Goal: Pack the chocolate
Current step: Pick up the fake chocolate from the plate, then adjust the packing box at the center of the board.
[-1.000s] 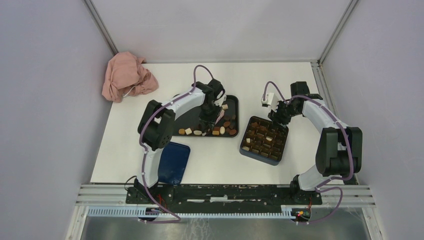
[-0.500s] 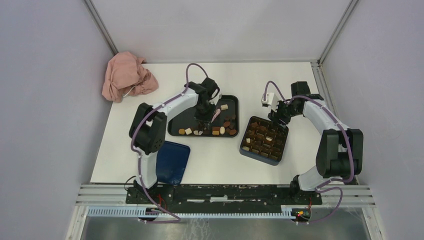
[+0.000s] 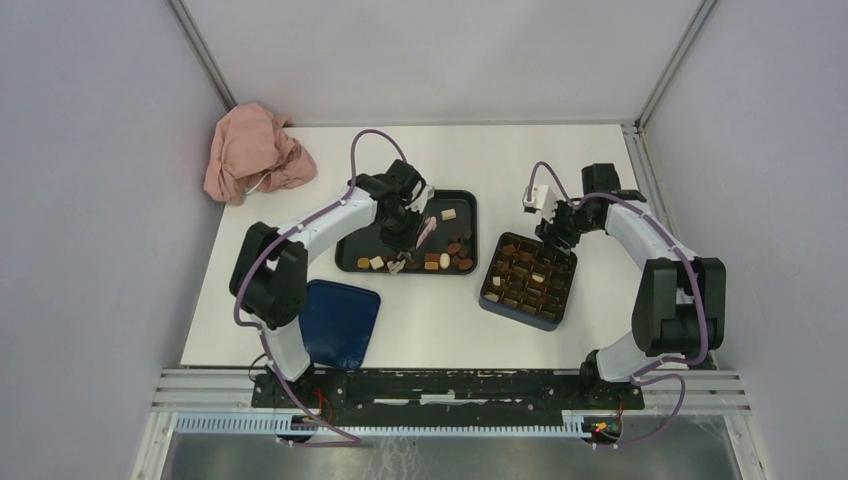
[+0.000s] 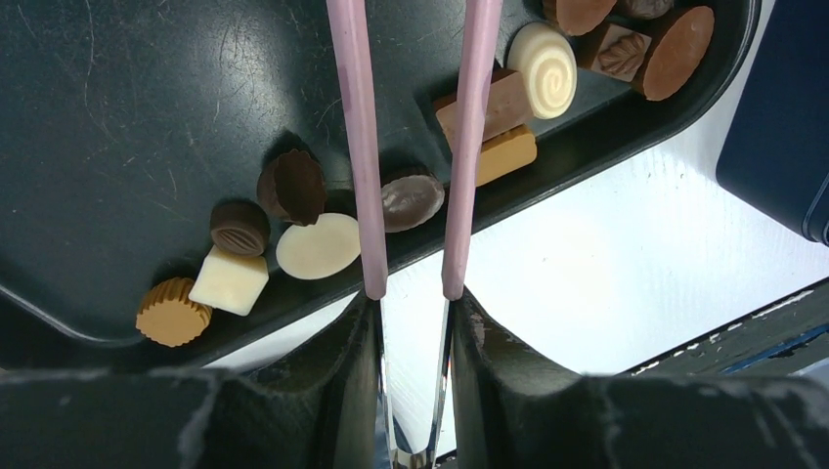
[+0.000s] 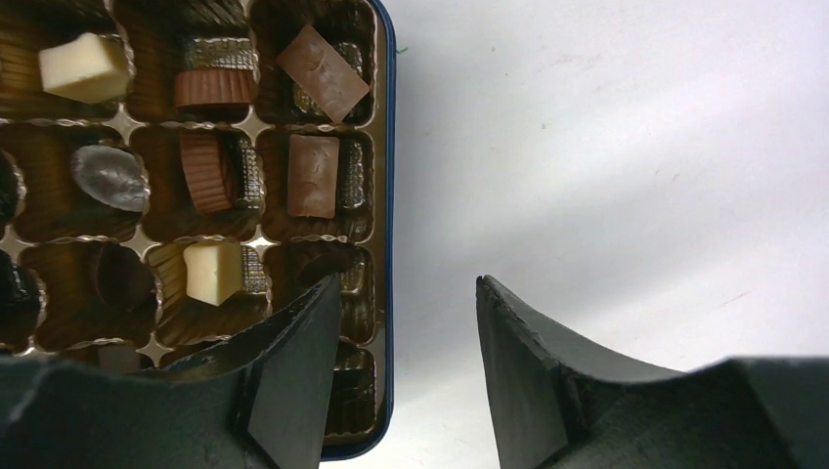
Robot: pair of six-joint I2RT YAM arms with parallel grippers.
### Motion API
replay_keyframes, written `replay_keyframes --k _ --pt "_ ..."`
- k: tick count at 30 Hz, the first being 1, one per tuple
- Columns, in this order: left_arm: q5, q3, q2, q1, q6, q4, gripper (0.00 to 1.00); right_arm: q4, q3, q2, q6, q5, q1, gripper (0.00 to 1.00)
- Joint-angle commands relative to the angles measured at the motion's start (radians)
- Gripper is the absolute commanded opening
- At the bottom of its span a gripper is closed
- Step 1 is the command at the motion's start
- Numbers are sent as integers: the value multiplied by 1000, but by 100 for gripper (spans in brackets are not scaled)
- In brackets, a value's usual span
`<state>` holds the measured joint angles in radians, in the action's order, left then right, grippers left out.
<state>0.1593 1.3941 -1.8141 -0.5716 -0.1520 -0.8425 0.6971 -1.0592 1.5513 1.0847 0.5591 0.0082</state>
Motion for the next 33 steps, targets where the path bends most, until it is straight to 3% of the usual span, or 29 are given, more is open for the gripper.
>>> replay_keyframes --k 1,9,19,26,33 --pt "22 -12 64 3 3 58 4 -73 33 0 -17 -46 -2 58" --pt "75 -64 132 4 -8 92 4 -122 63 30 -19 -93 13 50" --pt "262 -164 255 3 -63 195 3 -84 39 24 0 -83 33 9" --pt "400 -211 297 -5 -113 292 3 -89 31 -58 -20 -105 34 2" --pt "437 -195 283 -44 -124 315 3 -91 19 -86 -39 -121 34 0"
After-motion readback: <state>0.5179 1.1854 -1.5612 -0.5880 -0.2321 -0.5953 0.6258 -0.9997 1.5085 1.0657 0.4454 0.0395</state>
